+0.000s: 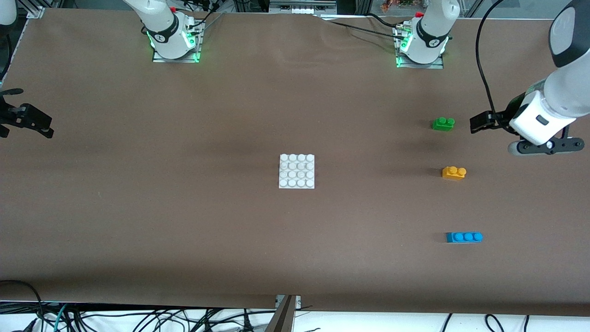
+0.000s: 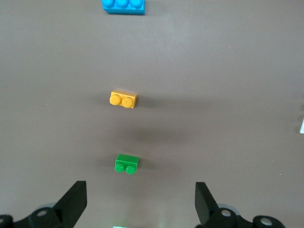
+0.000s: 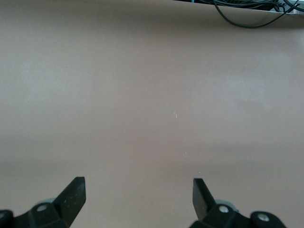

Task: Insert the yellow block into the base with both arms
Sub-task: 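Move the left gripper down over the yellow brick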

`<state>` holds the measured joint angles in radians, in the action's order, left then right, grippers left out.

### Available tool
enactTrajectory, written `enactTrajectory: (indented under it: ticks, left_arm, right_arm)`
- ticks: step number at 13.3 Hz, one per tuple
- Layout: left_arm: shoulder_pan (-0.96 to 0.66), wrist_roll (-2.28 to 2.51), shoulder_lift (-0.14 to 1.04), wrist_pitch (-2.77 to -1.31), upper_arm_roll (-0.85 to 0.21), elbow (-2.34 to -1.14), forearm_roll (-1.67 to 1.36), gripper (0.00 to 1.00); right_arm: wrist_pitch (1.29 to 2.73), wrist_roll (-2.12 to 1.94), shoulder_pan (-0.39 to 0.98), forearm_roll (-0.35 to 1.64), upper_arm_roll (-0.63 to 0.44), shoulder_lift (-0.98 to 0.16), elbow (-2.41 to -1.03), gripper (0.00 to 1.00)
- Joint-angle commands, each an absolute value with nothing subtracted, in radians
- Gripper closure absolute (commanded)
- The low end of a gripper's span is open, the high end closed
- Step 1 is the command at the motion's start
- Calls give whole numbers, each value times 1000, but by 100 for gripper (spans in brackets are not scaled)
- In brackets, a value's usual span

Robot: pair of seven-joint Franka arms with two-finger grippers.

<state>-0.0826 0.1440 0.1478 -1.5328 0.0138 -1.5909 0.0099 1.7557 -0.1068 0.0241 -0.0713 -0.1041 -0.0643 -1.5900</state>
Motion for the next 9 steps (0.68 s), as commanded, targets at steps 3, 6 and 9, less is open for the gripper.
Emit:
enactTrajectory:
  ticks: [3, 6, 9]
  left_arm:
    - [-80, 120, 268, -1603, 9, -1603, 69, 0]
    - [-71, 62, 276, -1747, 14, -1728, 69, 0]
    - [18, -142, 284, -1992, 14, -1880, 43, 0]
  right_arm:
    - [1744, -126, 12, -54, -95, -54, -1594, 0]
    - [1744, -126, 12, -54, -95, -54, -1594, 0]
    - [1744, -126, 12, -54, -95, -54, -1594, 0]
